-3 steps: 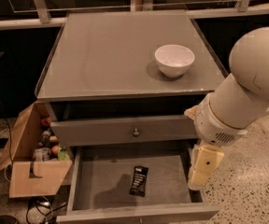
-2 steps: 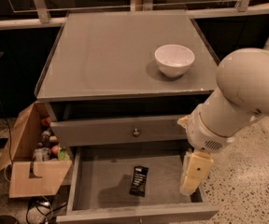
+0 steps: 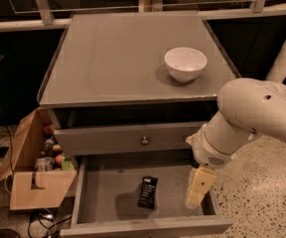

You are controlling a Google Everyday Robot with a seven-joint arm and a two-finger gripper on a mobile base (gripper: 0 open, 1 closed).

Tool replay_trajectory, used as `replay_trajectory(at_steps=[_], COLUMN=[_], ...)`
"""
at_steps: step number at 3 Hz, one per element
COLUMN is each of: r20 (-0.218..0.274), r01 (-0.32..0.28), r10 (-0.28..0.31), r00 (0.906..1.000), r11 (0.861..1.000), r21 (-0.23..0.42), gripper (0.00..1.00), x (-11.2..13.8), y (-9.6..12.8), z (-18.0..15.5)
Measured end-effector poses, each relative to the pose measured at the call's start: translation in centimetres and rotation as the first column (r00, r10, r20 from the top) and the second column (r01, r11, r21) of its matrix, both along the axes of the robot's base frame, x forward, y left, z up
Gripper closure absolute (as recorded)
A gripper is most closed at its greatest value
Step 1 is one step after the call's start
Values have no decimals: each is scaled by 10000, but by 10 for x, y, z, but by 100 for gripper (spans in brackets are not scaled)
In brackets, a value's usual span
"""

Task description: Pick rxbar chocolate from middle drawer and place on counter

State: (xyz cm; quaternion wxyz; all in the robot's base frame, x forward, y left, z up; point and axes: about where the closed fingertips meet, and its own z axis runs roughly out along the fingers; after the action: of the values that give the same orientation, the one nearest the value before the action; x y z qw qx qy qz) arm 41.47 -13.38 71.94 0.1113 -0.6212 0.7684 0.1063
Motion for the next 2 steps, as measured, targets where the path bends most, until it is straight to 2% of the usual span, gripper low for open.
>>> replay_trajectory(at_steps=[1,2], r20=[-233,-154], r01=[48,461], r10=[-44,-452], r00=[9997,9989], r11=[9998,9967], r21=[172,666], gripper=[0,0], x=[4,15], y=[7,17], z=[-14,-31])
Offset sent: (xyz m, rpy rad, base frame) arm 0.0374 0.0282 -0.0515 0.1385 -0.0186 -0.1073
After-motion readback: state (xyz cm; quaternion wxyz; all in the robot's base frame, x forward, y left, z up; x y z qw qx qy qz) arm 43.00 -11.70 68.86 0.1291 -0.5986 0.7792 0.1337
